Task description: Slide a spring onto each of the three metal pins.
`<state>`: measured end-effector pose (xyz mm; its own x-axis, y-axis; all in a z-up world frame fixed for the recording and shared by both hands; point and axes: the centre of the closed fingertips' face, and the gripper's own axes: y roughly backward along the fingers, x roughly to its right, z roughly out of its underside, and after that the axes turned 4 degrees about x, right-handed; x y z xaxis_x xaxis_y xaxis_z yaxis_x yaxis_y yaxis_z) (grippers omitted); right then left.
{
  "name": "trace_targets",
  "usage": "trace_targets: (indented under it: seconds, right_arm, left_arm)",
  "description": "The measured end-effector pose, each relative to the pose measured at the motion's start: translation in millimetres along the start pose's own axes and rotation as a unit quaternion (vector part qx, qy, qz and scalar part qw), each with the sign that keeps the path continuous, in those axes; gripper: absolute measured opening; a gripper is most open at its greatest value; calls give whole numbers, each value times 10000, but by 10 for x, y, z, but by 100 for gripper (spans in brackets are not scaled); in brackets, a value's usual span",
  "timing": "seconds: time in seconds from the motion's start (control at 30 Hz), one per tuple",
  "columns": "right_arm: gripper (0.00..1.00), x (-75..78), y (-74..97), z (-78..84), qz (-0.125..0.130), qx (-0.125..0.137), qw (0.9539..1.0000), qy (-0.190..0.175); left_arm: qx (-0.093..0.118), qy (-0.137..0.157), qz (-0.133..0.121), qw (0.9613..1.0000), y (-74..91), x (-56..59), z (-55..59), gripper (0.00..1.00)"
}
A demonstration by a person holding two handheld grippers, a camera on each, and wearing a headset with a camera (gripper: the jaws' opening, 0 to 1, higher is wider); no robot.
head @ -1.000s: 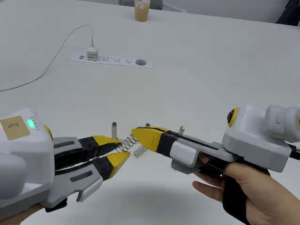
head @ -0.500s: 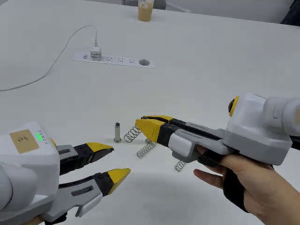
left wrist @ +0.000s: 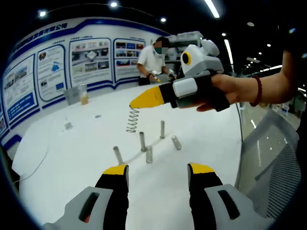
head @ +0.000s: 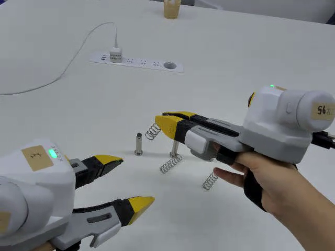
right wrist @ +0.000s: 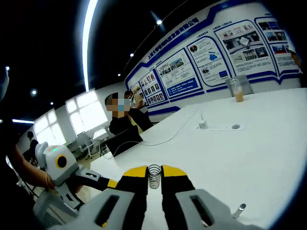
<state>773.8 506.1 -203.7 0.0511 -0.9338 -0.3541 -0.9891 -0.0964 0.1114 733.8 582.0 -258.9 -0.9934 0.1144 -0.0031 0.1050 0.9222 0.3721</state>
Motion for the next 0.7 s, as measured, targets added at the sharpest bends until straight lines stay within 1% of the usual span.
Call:
trace_targets:
  seconds: [0.13, 0.3, 0.37, 0.47, 0.53, 0.7]
  right_arm:
    - [11, 38, -98, 28, 59, -107, 9996, 250]
    - [11, 95, -210, 79, 89, -192, 9993, 314]
    - [11, 122, -242, 91, 125, -213, 9990, 364]
    - [11, 180, -299, 140, 211, -304, 9982, 472]
    - [11, 209, -327, 167, 246, -342, 9981, 457]
    - [11, 244, -389, 226, 294, -415, 9972, 548]
  left_arm:
    - [-39, 75, 0, 10000, -3, -2, 51, 54]
    - [-122, 82, -50, 9999, -12, -14, 114, 60]
    - [-129, 78, -66, 9999, -19, -17, 122, 64]
    - [-115, 150, -80, 9998, -28, -22, 132, 67]
    - [-105, 180, -79, 9998, -34, -24, 137, 69]
    - [-109, 222, -93, 9996, -38, -37, 150, 72]
